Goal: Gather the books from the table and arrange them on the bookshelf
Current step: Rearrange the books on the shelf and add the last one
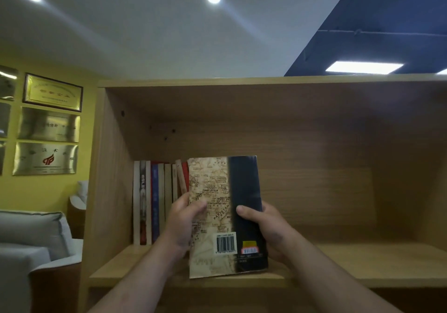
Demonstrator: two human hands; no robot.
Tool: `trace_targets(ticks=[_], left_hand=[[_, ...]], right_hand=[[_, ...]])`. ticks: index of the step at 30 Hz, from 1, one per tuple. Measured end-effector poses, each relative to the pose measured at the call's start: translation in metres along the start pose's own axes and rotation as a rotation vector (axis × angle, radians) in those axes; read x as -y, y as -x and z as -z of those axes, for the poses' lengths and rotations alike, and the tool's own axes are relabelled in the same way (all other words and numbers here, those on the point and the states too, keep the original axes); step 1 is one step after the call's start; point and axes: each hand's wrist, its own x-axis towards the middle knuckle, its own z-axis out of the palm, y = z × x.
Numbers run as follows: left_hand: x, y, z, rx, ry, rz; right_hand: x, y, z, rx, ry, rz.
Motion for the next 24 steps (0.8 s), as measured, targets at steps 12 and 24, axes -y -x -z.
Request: trace_targets(ticks=[12,24], left_hand=[[0.034,-0.025,0.05,0.067,-1.447,-0.168],[0.043,-0.029,0.059,0.079,-1.351,-0.18]], right_hand=[[0.032,0.016,0.039,-0.547,0.354,0.259],[-0.016,-0.04,-0.013,-0.217,0.496,0.028]])
